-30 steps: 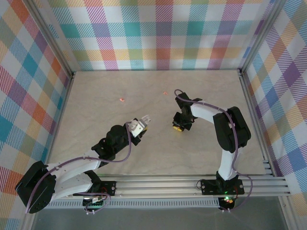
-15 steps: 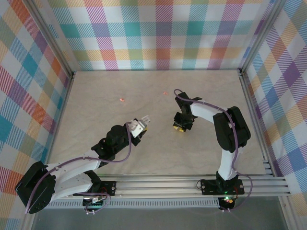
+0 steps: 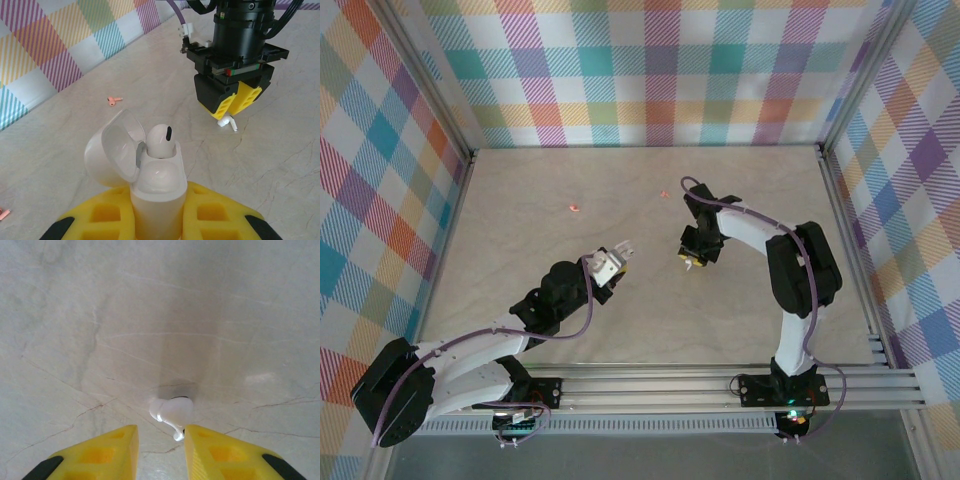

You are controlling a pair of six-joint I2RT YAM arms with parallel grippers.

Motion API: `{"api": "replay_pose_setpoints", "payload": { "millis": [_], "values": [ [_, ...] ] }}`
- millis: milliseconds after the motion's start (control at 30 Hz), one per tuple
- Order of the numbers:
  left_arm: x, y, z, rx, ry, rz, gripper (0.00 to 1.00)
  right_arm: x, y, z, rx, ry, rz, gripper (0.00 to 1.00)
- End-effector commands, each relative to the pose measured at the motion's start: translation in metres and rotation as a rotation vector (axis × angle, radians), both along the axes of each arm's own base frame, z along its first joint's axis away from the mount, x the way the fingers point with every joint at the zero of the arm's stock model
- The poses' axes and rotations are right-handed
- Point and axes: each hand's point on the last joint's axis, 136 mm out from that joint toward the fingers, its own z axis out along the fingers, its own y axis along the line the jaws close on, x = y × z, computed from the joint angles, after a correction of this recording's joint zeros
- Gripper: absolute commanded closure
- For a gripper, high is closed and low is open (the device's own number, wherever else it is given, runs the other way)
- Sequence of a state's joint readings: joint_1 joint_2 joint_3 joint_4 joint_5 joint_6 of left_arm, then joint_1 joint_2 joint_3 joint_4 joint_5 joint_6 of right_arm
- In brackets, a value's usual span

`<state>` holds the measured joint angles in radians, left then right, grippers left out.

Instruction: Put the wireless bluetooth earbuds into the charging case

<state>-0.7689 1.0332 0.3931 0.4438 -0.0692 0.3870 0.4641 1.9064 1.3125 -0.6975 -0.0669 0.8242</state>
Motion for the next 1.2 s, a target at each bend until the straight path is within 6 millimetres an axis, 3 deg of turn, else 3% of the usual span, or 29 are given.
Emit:
{"api": "replay_pose_setpoints", "payload": {
  "millis": [0, 300, 900, 1167],
  "values": [
    [0.0, 0.004, 0.004, -0.002, -0.021, 0.005, 1.0, -0.001, -0.006, -0.008, -0.038, 0.03, 0.011, 0.7],
    [-0.001, 0.004, 0.001, 0.002, -0.016, 0.004, 1.0, 0.003, -0.012, -0.012, -0.065, 0.035, 0.014, 0.7],
    [0.0, 0.004, -0.001, 0.01, -0.013, 0.006, 1.0, -0.005, 0.0, -0.018, -0.019, 0.062, 0.024, 0.73],
    [0.0, 0.004, 0.0, 0.009, -0.013, 0.005, 1.0, -0.004, 0.005, -0.017, -0.018, 0.048, 0.048, 0.82]
  ]
}}
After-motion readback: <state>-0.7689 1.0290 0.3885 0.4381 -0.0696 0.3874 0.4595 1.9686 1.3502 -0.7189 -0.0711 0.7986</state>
